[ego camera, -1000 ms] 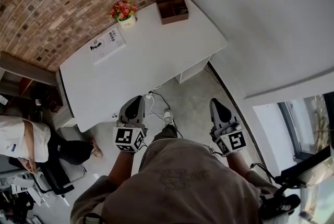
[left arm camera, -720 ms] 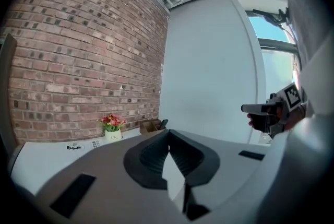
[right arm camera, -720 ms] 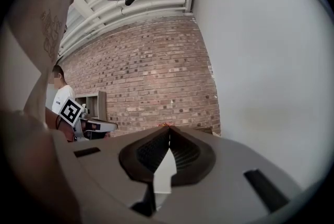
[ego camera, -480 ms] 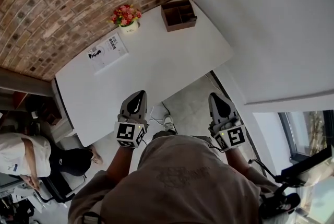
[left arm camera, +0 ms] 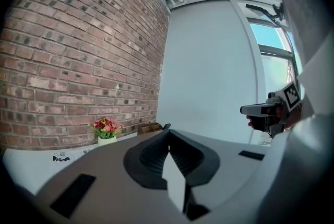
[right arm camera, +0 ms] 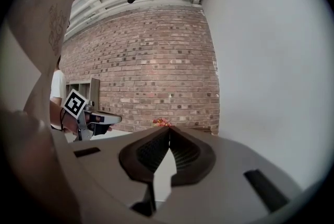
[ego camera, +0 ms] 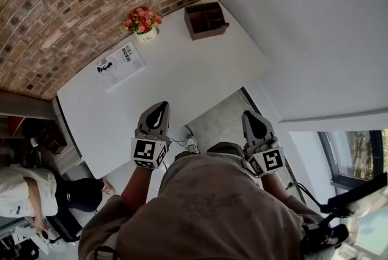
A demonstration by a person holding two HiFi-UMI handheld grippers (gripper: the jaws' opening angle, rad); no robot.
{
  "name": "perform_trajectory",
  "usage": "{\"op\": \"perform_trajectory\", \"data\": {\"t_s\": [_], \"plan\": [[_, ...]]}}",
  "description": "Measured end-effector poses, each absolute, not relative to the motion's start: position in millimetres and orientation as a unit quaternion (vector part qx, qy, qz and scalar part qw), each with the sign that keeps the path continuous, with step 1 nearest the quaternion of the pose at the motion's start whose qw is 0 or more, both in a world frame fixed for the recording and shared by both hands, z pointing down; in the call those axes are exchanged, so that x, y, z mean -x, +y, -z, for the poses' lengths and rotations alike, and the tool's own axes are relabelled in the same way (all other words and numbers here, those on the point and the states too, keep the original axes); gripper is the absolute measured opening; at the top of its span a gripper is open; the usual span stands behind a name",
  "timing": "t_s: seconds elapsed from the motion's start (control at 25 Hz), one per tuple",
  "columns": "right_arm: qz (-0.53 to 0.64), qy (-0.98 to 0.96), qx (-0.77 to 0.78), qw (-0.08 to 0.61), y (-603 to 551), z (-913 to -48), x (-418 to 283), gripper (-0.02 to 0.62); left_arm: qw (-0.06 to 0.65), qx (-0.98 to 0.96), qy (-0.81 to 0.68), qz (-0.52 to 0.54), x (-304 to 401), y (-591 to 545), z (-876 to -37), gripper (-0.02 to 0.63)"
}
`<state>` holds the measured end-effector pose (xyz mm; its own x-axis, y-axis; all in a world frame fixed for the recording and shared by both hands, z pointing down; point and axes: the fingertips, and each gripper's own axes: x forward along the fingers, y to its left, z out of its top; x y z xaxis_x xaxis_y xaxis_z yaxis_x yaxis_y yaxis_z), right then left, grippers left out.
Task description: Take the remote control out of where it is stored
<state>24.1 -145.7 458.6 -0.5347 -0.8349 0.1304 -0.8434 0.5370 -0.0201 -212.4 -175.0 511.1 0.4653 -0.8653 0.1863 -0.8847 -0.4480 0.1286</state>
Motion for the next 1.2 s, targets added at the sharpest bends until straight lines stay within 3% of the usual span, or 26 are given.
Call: {"op": "perform_trajectory", "data": {"t_s": [0.64, 1.2], "plan": [[-0.022, -0.885, -0.459, 0.078, -161, -470, -20, 0.014, 0.107, -0.856, -0.503, -0.042, 195, -191, -505, 0.012], [-0.026, -0.895, -0.44, 0.066, -187, -471, -59, 0.012, 0.112, -0.845, -0.519, -0.053, 154, -209, -506, 0.012]]}}
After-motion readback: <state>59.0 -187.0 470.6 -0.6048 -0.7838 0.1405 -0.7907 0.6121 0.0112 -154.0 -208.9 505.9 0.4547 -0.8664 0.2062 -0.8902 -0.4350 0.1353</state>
